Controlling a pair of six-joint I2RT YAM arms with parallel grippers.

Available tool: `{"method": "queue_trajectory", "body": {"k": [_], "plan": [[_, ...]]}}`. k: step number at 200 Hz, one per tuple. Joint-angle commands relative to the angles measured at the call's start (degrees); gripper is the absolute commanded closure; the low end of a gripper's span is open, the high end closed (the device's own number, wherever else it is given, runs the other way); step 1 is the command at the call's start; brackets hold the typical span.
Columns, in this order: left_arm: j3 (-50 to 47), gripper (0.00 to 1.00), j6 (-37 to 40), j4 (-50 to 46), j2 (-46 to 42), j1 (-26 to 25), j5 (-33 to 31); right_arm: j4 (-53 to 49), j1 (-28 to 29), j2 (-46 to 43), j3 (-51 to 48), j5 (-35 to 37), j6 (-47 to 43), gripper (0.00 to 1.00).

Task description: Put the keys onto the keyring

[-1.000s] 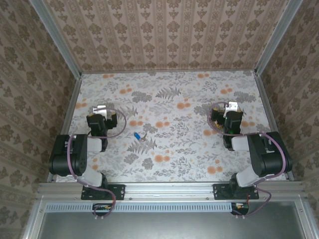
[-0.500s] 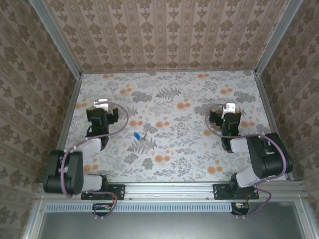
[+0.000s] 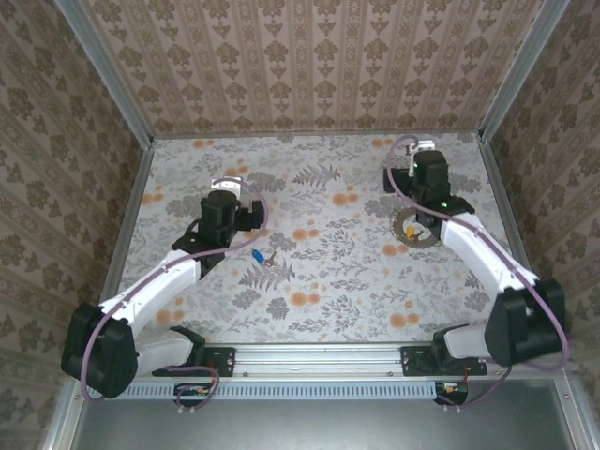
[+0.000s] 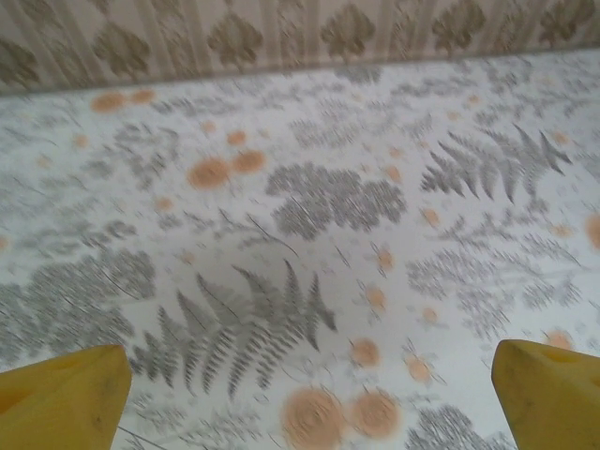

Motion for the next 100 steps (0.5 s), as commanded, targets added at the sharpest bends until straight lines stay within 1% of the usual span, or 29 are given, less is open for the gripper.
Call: {"method": "queue_trajectory", "body": {"k": [1,13,29,67,79,82,100], "plan": [[1.3,0.00,-5.8,-5.2,-0.3,-0.1,7.7,-18.8,-2.1,6.4,1.5,-10.7,1.8,0.00],[3.0,0.00,-6.3,-7.9,0.5,-0.1,9.9,-19.2,-4.9,9.4,1.9,-16.1,2.8,0.00],[4.0,0.00,-6.3,-9.9,0.9,-0.1,12.5,-20.0,-7.2,13.6,3.3,-20.4,3.0,0.00],[2.6,0.00,-7.4,-9.5,0.9,0.6,13.5,-20.8,-7.7,20.8,6.2,-22.8,1.7,0.00],[1.5,0.00,-8.3,-8.3,0.7,1.1,14.6,-20.8,-7.7,22.2,7.2,-24.0,1.5,0.00],[1.3,0.00,-8.5,-8.1,0.6,1.2,14.9,-22.1,-7.7,22.5,7.4,-24.2,1.5,0.00],[0.3,0.00,-8.9,-7.6,-0.2,1.6,15.0,-22.7,-7.6,23.5,7.9,-24.7,1.5,0.00]]}}
